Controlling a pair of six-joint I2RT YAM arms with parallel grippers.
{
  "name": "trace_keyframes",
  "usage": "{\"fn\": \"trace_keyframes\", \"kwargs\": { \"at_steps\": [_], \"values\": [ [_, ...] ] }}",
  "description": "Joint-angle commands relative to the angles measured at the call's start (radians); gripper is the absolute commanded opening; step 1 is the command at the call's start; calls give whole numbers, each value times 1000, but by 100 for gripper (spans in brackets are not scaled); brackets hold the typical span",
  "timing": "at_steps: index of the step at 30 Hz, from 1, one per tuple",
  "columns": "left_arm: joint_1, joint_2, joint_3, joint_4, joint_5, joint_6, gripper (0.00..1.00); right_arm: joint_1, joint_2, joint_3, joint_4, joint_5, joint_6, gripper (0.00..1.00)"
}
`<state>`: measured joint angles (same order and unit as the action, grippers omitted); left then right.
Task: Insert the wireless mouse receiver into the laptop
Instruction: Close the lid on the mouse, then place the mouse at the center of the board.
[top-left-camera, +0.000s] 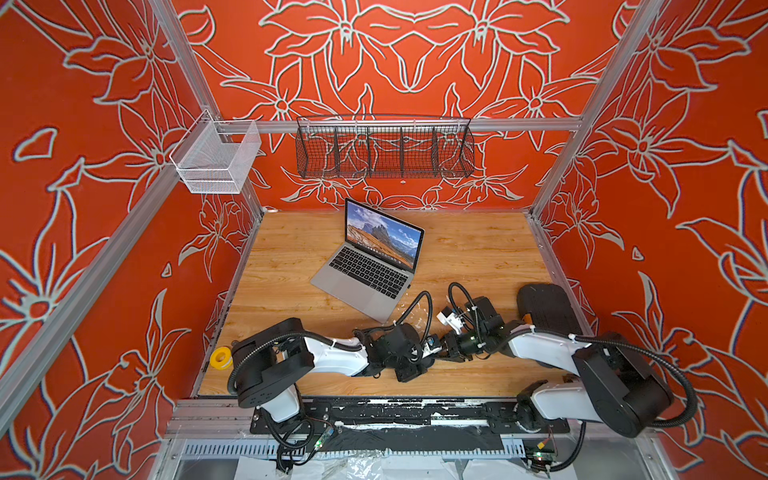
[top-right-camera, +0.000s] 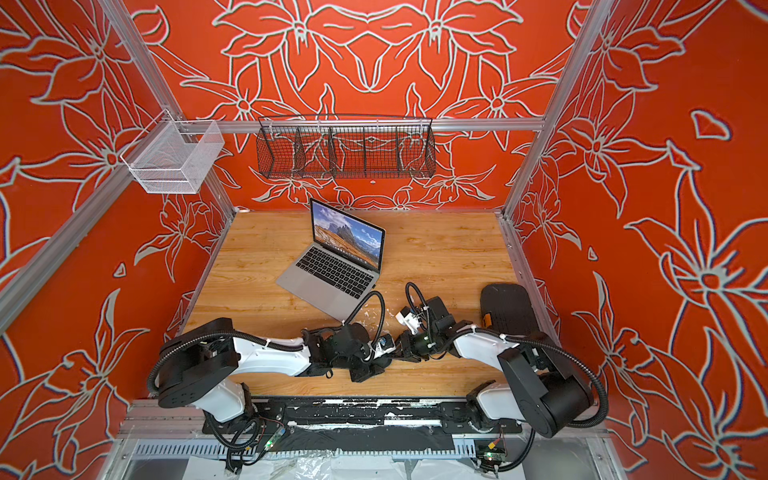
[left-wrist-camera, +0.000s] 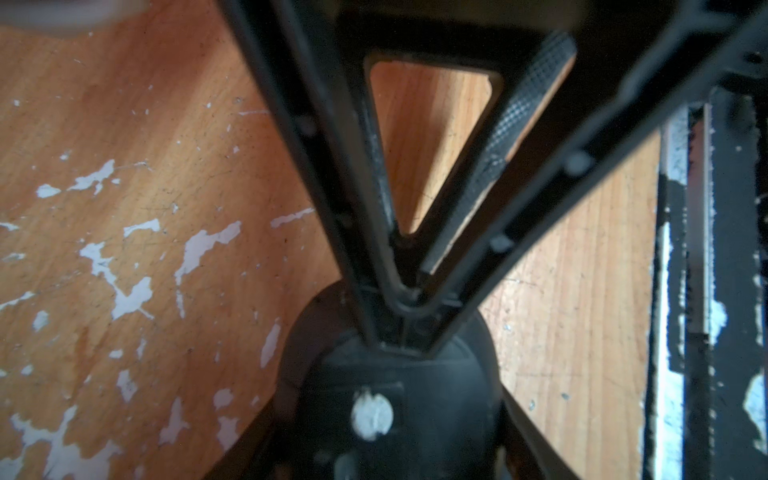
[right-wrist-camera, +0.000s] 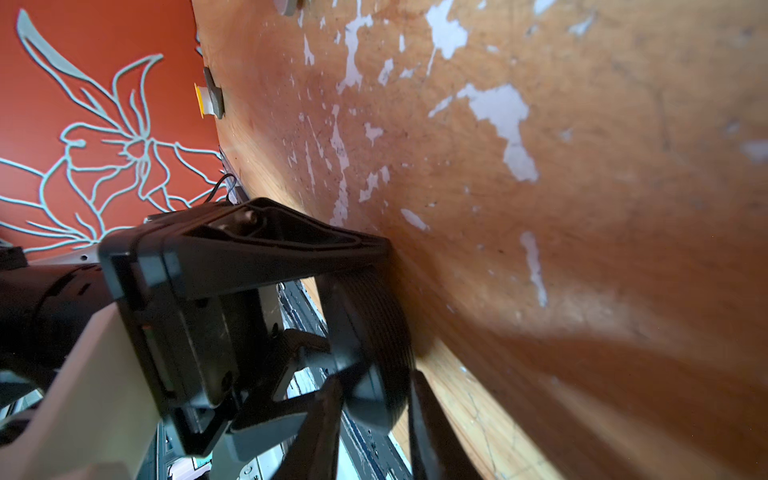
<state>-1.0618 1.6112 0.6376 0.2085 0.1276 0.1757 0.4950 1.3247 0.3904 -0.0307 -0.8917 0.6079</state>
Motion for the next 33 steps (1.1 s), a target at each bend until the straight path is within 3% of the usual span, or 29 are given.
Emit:
{"fn": "trace_keyframes", "kwargs": {
  "at_steps": [1, 4, 7, 9, 12, 16, 22, 30, 33],
  "values": [
    [48, -16, -51, -114, 118, -99, 3, 24, -83, -18, -54, 113, -5, 50],
    [161, -151, -53, -106, 291, -219, 3, 13, -311, 3, -103, 191, -36, 71],
    [258, -278, -55, -71, 477, -326, 3, 10, -512, -13, -21, 216, -28, 91],
    [308, -333, -49, -51, 592, -388, 3, 8, -603, -44, 100, 206, 12, 96],
    [332, -391, -14, -63, 686, -451, 4, 9, -656, -87, 302, 202, 93, 97],
    [336, -421, 30, -50, 780, -523, 4, 12, -610, -99, 497, 143, 169, 97],
    [336, -448, 51, -18, 784, -567, 4, 37, -494, -95, 734, 63, 304, 96],
    [335, -447, 41, 57, 763, -633, 4, 143, -410, -56, 751, 15, 287, 93],
    [335, -456, 36, 73, 750, -646, 4, 164, -375, -58, 799, 2, 307, 87]
  ]
}}
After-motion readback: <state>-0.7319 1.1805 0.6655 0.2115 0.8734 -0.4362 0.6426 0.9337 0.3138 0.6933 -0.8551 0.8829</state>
